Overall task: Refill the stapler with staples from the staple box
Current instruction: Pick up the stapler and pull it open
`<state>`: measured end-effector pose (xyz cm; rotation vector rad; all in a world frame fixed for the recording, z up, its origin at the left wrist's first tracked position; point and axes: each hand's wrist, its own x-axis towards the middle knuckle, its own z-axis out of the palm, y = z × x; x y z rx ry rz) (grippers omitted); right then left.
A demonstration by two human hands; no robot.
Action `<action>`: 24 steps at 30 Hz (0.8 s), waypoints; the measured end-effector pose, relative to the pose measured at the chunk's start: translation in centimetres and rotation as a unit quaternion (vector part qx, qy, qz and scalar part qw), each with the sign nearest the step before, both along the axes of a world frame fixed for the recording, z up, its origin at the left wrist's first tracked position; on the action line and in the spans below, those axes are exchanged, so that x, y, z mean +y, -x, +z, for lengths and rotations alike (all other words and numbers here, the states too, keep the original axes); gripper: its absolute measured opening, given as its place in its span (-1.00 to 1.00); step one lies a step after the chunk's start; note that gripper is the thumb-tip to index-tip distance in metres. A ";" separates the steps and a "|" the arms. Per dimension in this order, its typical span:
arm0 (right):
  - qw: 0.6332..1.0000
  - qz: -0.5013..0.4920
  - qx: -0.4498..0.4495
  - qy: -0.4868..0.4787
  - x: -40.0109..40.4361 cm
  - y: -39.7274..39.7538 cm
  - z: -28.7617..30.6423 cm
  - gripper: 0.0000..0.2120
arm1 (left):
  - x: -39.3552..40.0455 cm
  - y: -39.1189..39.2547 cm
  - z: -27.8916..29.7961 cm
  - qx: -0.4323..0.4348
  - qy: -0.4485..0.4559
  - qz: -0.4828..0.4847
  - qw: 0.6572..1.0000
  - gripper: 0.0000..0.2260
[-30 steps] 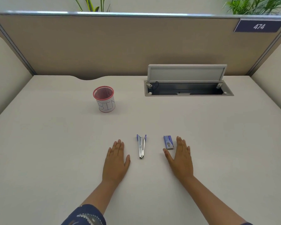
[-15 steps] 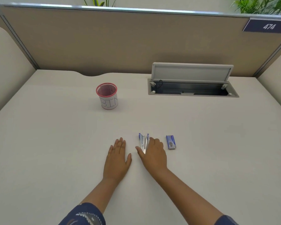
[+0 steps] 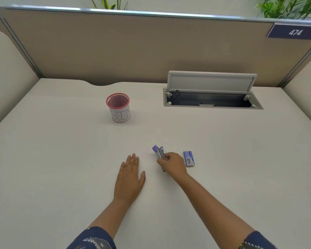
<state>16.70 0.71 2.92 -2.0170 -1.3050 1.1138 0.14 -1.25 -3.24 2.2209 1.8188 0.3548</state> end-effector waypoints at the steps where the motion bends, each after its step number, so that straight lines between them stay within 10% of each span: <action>1: 0.997 -0.019 0.068 0.008 0.0 -0.2 0.4 -0.74 | 0.0 0.0 0.0 -0.002 -0.004 0.000 1.000 -0.40; 4: 0.972 -0.075 0.222 0.027 -0.2 -0.3 1.4 -0.87 | 0.0 0.0 -0.1 -0.004 -0.011 -0.003 1.000 -0.36; 12: 0.949 -0.124 0.291 0.001 -0.6 -0.5 2.9 -0.77 | -0.1 -0.1 -0.2 -0.014 -0.015 0.004 1.000 -0.33; 24: 0.986 -0.051 0.045 -0.152 -2.0 -0.8 4.7 -0.67 | 0.0 0.0 -0.1 -0.009 -0.004 0.007 1.000 -0.33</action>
